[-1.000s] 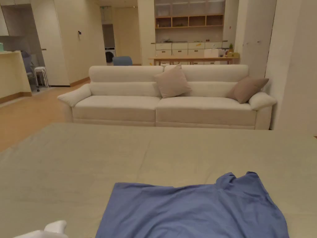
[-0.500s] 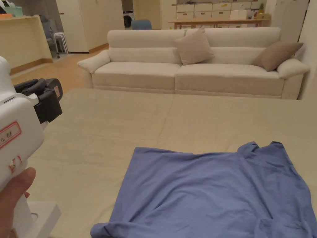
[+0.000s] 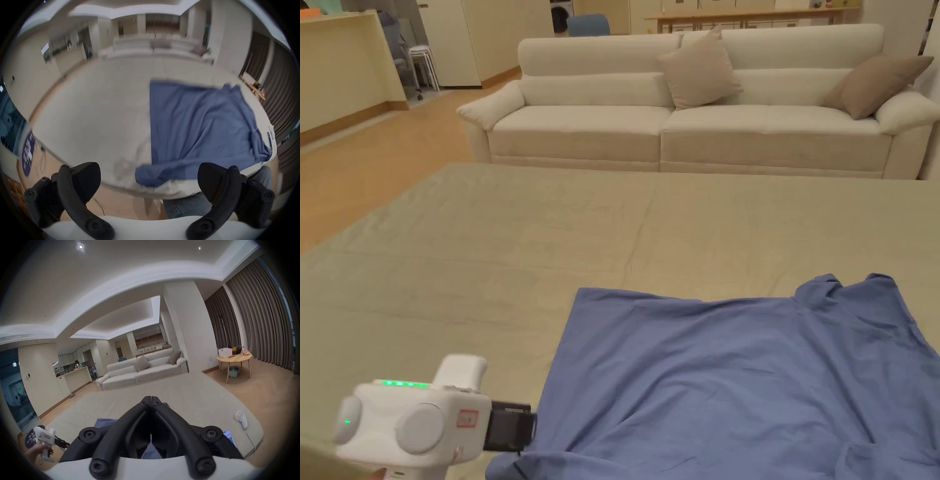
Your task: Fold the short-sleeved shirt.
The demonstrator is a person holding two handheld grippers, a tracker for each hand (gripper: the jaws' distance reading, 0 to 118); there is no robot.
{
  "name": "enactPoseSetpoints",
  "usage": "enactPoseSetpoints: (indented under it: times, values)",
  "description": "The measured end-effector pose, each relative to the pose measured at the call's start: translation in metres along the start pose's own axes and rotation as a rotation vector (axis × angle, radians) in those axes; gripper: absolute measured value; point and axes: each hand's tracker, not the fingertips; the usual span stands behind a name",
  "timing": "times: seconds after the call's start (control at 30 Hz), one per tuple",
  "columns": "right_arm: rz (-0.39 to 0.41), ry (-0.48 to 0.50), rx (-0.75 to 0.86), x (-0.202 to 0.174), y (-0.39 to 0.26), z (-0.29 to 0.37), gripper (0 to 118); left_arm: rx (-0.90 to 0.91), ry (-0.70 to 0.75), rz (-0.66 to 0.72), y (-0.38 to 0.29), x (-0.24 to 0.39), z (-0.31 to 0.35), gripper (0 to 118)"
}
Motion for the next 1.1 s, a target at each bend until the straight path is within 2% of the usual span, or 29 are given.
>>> enactPoseSetpoints:
  times: [0.1,0.13,0.2,0.23,0.27,0.33,0.4,0.47,0.57,0.6,0.63,0.67,0.7,0.73,0.77,0.8,0.83,0.9,0.97,1.0,1.03,1.1]
  values:
    - [-0.025,-0.004,-0.053,0.004,-0.017,-0.011,0,-0.102,-0.06,0.035,-0.012,-0.001,-0.04,112]
    - [-0.042,-0.005,-0.082,0.012,-0.019,-0.016,0,-0.125,-0.05,0.015,-0.018,0.0,-0.053,103]
    - [-0.048,-0.01,-0.111,0.015,-0.028,-0.021,0,-0.204,0.001,-0.011,-0.028,0.005,-0.063,58]
    - [-0.044,-0.018,-0.126,0.016,-0.032,-0.023,0,-0.151,-0.052,-0.004,-0.032,0.007,-0.061,55]
    - [-0.032,-0.028,-0.144,0.02,-0.034,-0.025,0,-0.067,-0.039,-0.005,-0.033,0.009,-0.05,46]
    - [-0.013,-0.037,-0.162,0.023,-0.042,-0.028,0,0.011,-0.107,0.033,-0.028,0.012,-0.033,18]
    - [-0.01,-0.036,-0.199,0.026,-0.053,-0.031,0,0.072,-0.103,0.07,-0.023,0.018,-0.02,16]
    - [-0.047,0.021,-0.282,0.036,-0.067,-0.036,0,0.128,-0.111,0.056,-0.027,0.027,-0.011,11]
    - [0.016,-0.008,-0.334,0.049,-0.093,-0.037,0,0.195,-0.126,0.059,-0.025,0.04,0.014,11]
    - [0.053,0.033,-0.353,0.055,-0.101,-0.038,10,0.223,-0.135,0.056,-0.02,0.037,0.011,11]
    - [0.091,0.017,-0.384,0.062,-0.11,-0.041,47,0.257,-0.13,0.045,-0.019,0.041,0.022,11]
    - [0.099,0.012,-0.447,0.065,-0.118,-0.043,47,0.281,-0.128,0.035,-0.017,0.044,0.032,11]
    - [0.11,0.022,-0.503,0.072,-0.124,-0.047,64,0.305,-0.126,0.039,-0.015,0.046,0.04,11]
    - [0.082,0.065,-0.571,0.08,-0.137,-0.055,96,0.335,-0.138,0.057,-0.017,0.047,0.054,11]
    - [0.082,0.09,-0.589,0.088,-0.151,-0.059,118,0.374,-0.146,0.077,-0.017,0.047,0.063,11]
    - [0.104,0.08,-0.584,0.089,-0.161,-0.063,114,0.408,-0.169,0.102,-0.017,0.047,0.07,11]
    - [0.127,0.099,-0.648,0.092,-0.173,-0.071,115,0.418,-0.181,0.131,-0.016,0.046,0.074,11]
    - [0.199,0.077,-0.754,0.094,-0.199,-0.086,116,0.446,-0.205,0.151,-0.016,0.06,0.082,11]
    - [0.195,0.115,-0.763,0.092,-0.216,-0.086,108,0.437,-0.205,0.158,-0.013,0.061,0.082,11]
    - [0.179,0.132,-0.801,0.092,-0.222,-0.089,90,0.436,-0.208,0.166,-0.008,0.059,0.075,11]
    - [0.168,0.118,-0.841,0.091,-0.227,-0.093,62,0.429,-0.219,0.171,-0.008,0.058,0.073,11]
    - [0.197,0.114,-0.911,0.095,-0.246,-0.105,13,0.418,-0.197,0.163,-0.007,0.059,0.067,11]
